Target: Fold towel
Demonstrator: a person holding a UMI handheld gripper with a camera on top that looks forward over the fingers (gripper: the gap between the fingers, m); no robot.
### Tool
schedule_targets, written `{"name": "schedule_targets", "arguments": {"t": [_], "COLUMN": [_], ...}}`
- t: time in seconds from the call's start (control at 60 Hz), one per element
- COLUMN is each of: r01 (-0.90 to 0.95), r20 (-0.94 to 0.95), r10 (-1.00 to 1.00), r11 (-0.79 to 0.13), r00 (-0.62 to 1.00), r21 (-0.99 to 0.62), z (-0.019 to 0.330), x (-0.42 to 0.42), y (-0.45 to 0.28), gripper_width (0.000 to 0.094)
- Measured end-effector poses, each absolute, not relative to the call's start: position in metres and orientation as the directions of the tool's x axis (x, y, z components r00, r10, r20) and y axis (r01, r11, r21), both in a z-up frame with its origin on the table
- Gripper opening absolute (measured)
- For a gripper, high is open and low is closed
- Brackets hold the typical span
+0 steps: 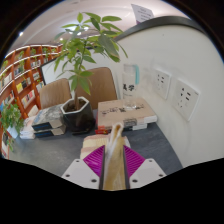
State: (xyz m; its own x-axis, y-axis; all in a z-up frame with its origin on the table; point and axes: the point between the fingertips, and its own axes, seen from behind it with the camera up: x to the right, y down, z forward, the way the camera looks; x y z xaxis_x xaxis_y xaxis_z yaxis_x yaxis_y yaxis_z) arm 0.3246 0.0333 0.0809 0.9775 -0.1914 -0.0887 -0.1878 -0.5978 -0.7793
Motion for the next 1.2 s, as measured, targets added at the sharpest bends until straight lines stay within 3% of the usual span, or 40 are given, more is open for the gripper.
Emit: {"name": "schedule_targets", "arguments": {"t": [0.117, 0.15, 0.333, 0.617, 0.95, 1.2], "r01": [-0.153, -0.153, -0.110, -0.029, 0.021, 0.030], "r20": [-0.023, -0.021, -0.047, -0.086, -0.077, -0.063], "r10": [-0.216, -0.220, -0.128, 0.088, 0.188, 0.176], "r11": [-0.605, -0.604, -0.541, -0.512, -0.470, -0.482], "r00": [0.976, 0.975, 0.991, 0.992, 0.979, 0.982], "r21": [-0.781, -0.782, -0.833, -0.858, -0.882, -0.876], "z": [0.066, 0.069, 0.130, 0.210, 0.234, 0.227], "x": [0.373, 0.380, 0.366, 0.245, 0.138, 0.111], "y": [0.021, 0.016, -0.018, -0.101, -0.193, -0.244], "gripper_width": [0.0847, 0.0866, 0.0854, 0.0853, 0.0857, 0.0854]}}
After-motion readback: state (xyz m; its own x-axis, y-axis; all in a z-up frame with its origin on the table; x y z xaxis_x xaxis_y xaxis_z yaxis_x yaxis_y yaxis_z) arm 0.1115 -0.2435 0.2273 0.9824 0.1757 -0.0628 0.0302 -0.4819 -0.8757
